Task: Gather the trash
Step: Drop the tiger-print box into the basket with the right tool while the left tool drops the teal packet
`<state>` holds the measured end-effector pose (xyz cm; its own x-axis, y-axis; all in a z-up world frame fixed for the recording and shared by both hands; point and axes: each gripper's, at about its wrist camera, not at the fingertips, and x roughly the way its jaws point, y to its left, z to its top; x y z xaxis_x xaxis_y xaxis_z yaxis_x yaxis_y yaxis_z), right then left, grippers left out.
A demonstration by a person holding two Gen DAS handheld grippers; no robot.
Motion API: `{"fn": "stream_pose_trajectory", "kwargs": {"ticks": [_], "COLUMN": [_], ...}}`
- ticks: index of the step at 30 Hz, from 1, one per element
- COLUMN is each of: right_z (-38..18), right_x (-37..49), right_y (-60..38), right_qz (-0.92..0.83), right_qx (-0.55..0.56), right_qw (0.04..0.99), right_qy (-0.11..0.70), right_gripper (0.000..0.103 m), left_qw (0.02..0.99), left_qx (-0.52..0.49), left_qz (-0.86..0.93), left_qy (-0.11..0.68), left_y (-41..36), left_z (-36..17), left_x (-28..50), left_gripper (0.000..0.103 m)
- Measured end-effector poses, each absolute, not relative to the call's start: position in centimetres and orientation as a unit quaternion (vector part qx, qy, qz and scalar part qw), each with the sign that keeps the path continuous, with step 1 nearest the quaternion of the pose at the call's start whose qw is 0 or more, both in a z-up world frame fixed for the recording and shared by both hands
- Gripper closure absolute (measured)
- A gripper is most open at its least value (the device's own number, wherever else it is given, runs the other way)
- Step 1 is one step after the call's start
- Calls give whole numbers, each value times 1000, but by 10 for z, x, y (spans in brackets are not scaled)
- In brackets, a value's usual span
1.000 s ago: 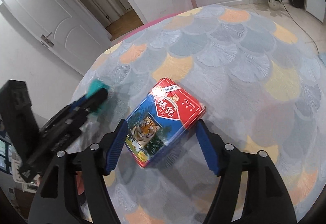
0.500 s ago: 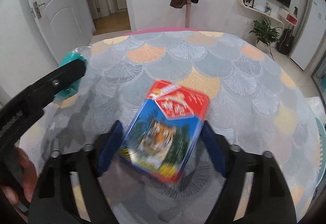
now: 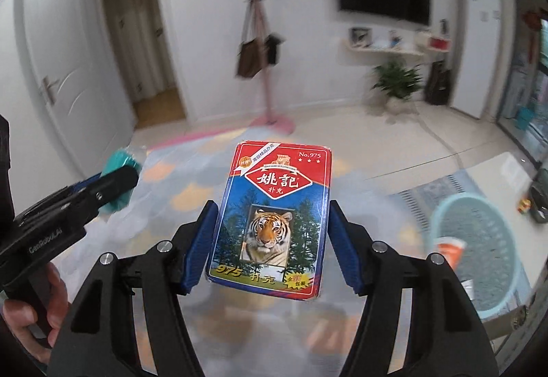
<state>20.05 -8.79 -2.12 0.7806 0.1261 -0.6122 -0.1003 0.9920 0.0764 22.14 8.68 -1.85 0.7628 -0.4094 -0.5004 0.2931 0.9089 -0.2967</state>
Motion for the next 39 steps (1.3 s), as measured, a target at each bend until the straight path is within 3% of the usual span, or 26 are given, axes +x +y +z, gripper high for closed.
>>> {"fn": "stream_pose_trajectory", "kwargs": {"ticks": [10, 24, 25, 26, 28, 32, 39], "right_z": [-7, -100, -103, -104, -105, -109, -87], "right_x": [178, 217, 211, 211, 211, 204, 169], "right_y": [-246, -402, -407, -412, -414, -428, -409], "right_qz": [-60, -129, -130, -129, -130, -138, -106], "right_qx": [45, 155, 157, 159, 164, 177, 186], "right_qw": [955, 887, 887, 887, 885, 882, 892], "right_qy": [289, 415, 414, 415, 415, 414, 397], "right_gripper": [43, 40, 39, 38, 36, 33, 33], "left_qw": [911, 859, 857, 856, 861, 860, 886], "left_qx": [-41, -5, -4, -1, -1, -3, -17], "left_qz": [-277, -336, -338, -335, -328, -325, -289], "left_qy": [302, 387, 389, 393, 390, 393, 362], "left_y": [-78, -232, -238, -245, -247, -240, -186], "left_z": [-8, -57, -59, -63, -65, -69, -56], "left_x": [241, 271, 274, 275, 277, 275, 241], "left_gripper": [65, 64, 60, 45, 33, 23, 22]}}
